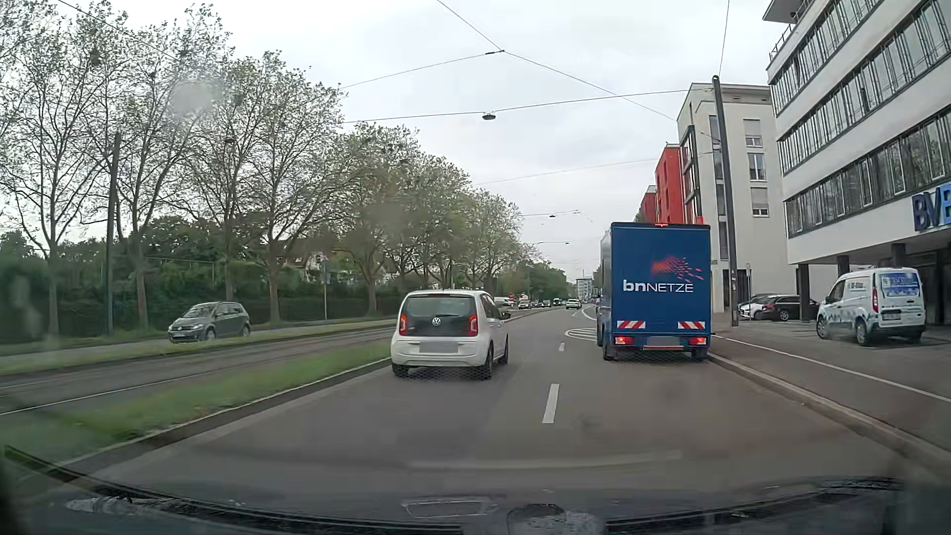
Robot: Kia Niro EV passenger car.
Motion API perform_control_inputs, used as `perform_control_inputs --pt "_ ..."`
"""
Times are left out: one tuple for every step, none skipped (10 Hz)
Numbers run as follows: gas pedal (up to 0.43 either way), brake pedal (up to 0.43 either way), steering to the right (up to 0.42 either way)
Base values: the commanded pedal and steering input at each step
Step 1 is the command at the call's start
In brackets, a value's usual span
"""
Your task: Follow the waypoints while adhering to traffic rules and regulations
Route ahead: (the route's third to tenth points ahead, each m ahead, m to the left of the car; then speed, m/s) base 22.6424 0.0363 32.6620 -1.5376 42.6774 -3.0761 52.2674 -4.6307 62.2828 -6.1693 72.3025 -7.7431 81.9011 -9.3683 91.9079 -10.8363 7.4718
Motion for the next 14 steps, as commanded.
perform_control_inputs --pt "0.169 0.0 -0.001" --pt "0.169 0.0 0.0" --pt "0.169 0.0 0.004" --pt "0.169 0.0 0.006" --pt "0.157 0.0 0.007" --pt "0.157 0.0 0.008" --pt "0.157 0.0 0.011" --pt "0.157 0.0 0.016" --pt "0.157 0.0 0.023" --pt "0.157 0.0 0.025" --pt "0.157 0.0 0.025" --pt "0.157 0.0 0.026" --pt "0.157 0.0 0.028" --pt "0.157 0.0 0.028"
